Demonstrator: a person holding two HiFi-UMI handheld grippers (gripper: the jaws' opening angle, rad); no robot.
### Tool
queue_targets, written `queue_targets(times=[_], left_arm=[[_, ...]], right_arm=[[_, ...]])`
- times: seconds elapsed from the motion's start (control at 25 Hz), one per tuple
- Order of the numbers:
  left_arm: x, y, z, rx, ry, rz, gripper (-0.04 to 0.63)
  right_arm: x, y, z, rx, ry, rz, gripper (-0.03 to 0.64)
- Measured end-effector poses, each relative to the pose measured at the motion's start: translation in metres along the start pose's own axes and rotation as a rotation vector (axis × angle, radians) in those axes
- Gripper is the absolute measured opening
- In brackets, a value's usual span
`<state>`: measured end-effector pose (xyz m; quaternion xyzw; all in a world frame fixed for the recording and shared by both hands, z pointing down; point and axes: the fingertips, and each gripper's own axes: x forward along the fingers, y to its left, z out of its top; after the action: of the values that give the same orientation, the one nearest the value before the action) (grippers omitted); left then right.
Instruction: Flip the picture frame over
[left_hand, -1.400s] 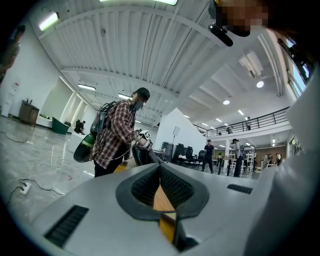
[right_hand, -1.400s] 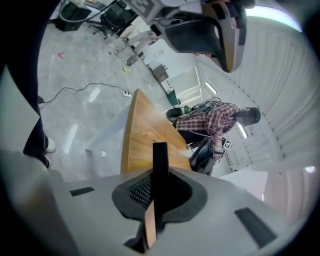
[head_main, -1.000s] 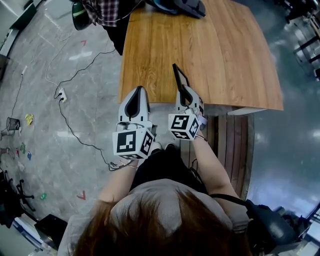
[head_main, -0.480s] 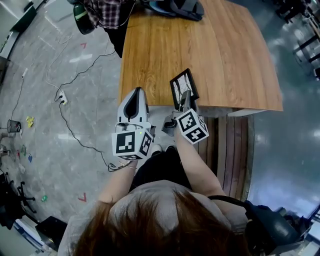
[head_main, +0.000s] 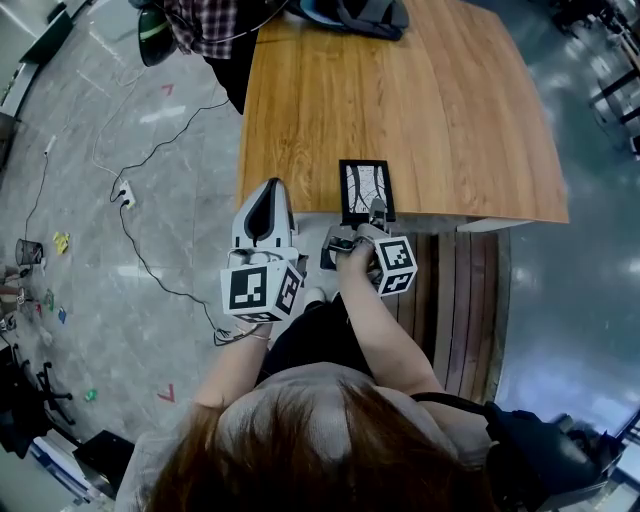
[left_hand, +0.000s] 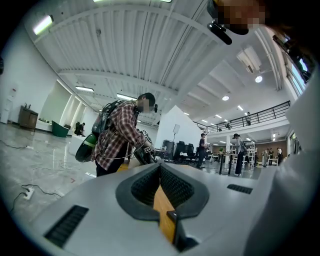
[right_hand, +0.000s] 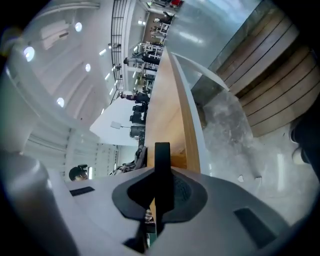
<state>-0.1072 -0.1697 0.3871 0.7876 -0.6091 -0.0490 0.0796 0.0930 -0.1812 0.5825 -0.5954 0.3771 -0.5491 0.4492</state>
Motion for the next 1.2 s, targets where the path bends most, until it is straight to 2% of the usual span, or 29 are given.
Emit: queue_targets(times=[0.28, 0.56, 0.8, 1.2], left_arm=[[0.006, -0.005, -0.003, 0.004, 0.01, -0.02, 0.008], [0.004, -0.009, -0.015, 0.035, 0.037, -0.039, 0.008], [0.002, -0.005, -0.02, 0.043, 0.057, -0.04, 0.008], [-0.001, -0.005, -0.022, 0.049, 0.064, -0.056, 0.008]], right_arm=[[0.003, -0.007, -0.01, 0.008, 0.008, 0.038, 0.035], [0.001, -0.02, -0.007, 0.006, 0.006, 0.19, 0.035], [0.001, -0.015, -0.009, 0.026, 0.008, 0.25, 0.035], [-0.004, -0.018, -0.012, -0.039, 0.005, 0.21, 0.037]])
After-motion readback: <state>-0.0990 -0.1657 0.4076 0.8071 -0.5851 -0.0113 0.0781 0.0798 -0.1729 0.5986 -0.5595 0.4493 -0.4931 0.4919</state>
